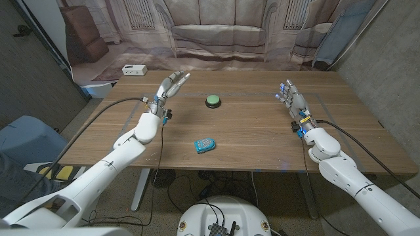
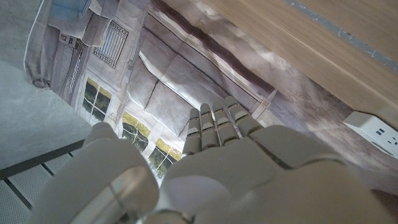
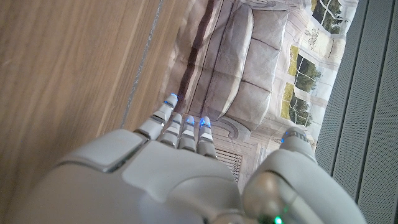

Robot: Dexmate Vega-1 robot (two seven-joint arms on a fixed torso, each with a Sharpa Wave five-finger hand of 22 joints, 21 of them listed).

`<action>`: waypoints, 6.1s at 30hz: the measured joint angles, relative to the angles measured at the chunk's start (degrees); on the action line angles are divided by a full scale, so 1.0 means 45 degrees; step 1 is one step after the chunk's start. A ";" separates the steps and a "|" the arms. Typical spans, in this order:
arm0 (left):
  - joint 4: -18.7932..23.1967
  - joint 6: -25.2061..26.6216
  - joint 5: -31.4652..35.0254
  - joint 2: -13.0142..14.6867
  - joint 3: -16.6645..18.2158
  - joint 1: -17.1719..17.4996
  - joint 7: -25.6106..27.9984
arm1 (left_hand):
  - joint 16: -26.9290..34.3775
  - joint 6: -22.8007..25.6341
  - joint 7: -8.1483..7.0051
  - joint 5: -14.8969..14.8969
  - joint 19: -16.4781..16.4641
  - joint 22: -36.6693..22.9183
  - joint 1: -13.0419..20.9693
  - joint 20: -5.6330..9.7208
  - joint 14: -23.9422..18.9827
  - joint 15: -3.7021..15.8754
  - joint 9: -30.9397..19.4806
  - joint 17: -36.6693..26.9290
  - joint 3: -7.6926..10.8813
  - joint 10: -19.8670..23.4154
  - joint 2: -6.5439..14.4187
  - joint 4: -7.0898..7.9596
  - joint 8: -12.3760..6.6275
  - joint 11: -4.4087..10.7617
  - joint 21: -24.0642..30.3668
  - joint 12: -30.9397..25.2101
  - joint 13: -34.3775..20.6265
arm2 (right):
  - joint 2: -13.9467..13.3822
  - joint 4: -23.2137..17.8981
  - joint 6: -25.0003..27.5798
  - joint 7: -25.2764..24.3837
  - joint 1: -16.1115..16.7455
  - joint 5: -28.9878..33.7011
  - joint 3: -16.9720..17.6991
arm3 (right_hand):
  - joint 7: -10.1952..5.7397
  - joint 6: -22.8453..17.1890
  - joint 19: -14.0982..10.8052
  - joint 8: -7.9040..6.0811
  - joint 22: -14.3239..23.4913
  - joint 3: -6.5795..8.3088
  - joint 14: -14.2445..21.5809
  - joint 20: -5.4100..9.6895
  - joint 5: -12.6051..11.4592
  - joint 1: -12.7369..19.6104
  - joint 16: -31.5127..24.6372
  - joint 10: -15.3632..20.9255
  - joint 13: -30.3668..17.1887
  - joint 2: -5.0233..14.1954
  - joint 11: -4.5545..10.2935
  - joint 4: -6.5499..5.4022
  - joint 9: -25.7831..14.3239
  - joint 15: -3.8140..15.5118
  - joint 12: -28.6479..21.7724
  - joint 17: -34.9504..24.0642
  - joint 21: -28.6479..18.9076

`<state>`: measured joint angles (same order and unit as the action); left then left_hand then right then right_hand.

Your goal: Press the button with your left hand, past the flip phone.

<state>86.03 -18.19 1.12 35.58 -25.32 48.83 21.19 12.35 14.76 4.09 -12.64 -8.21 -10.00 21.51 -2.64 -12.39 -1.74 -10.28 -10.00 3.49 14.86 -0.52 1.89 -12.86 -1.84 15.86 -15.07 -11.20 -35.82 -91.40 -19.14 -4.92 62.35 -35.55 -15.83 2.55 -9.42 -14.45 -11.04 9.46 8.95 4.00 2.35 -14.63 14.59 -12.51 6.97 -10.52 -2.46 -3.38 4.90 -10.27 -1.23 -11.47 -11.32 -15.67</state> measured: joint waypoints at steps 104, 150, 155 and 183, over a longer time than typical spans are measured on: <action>0.2702 0.7629 0.7152 0.1151 -0.4367 -0.4384 -0.6180 | -0.0147 0.1228 -0.0001 -0.0099 -0.0953 -0.0065 0.0064 -0.0303 -0.0911 0.0000 0.0003 0.0001 -0.0095 0.0818 0.0102 -0.0093 0.0108 -0.0046 -0.0366 0.0119 -0.0032 | 0.0038 -0.0314 -0.0195 -0.0285 0.0752 -0.0092 0.0277 | 0.0023 -0.0067 -0.0273 0.0001 -0.0001 -0.0052 0.0156 0.0000 0.0149 0.0050 0.0001 0.0202 0.0001 0.0051 -0.0069 0.0049 -0.0060 -0.0067 0.0000 -0.0064 0.0430; 0.0400 0.7840 0.8321 -0.0193 -0.6182 -0.6263 -0.8228 | -0.0148 0.1955 -0.0001 0.0000 -0.1182 -0.0122 0.0283 -0.0209 -0.1502 -0.0002 -0.0061 -0.0029 -0.0124 0.1477 0.0319 -0.0122 0.0108 0.0025 -0.0367 0.0118 -0.0030 | 0.0063 -0.0260 -0.0033 -0.0337 0.0801 -0.0234 0.0325 | 0.0023 -0.0065 -0.0315 0.0001 -0.0001 -0.0044 0.0155 -0.0047 0.0198 0.0098 0.0001 0.0200 -0.0065 0.0236 -0.0068 0.0150 -0.0057 -0.0066 0.0000 -0.0059 0.0526; 0.0181 0.7735 0.8253 -0.0284 -0.6260 -0.6324 -0.8232 | -0.0148 0.1954 0.0000 0.0000 -0.1182 -0.0121 0.0283 -0.0209 -0.1501 -0.0001 -0.0061 -0.0029 -0.0124 0.1476 0.0319 -0.0122 0.0108 0.0025 -0.0367 0.0118 -0.0029 | 0.0092 -0.0226 -0.0049 -0.0322 0.0757 -0.0229 0.0287 | 0.0023 -0.0065 -0.0315 0.0001 -0.0001 -0.0044 0.0155 -0.0047 0.0198 0.0098 0.0001 0.0200 -0.0065 0.0236 -0.0069 0.0150 -0.0057 -0.0066 0.0000 -0.0059 0.0526; -0.0564 0.7536 0.7925 -0.0591 -0.6704 -0.6525 -0.8221 | -0.0148 0.2136 -0.0043 0.0000 -0.1181 -0.0119 0.0351 -0.0209 -0.1500 -0.0001 -0.0065 -0.0031 -0.0065 0.1613 0.0386 -0.0179 0.0103 0.0067 -0.0469 0.0123 -0.0040 | 0.0042 -0.0308 -0.0018 -0.0385 0.0788 -0.0231 0.0336 | -0.0047 -0.0135 -0.0360 0.0001 -0.0001 -0.0044 0.0207 -0.0093 0.0198 0.0216 0.0059 0.0318 -0.0062 0.0353 -0.0046 0.0149 -0.0057 -0.0119 0.0000 -0.0058 0.0628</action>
<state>83.49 15.72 36.78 32.91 -55.49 19.47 -15.81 11.68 24.38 3.90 -12.64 -13.53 -10.54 23.09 -3.58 -19.14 -1.74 -10.57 -10.14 3.20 22.12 1.22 1.09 -12.40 -1.54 13.75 -14.51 -11.38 -35.63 -92.78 -19.22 -6.66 65.90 -36.59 -14.32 2.34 -10.03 -16.07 -11.04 9.45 8.76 4.93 1.94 -13.74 15.56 -12.25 8.40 -10.80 -0.87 -3.58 5.57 -10.52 -1.76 -11.48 -11.58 -12.84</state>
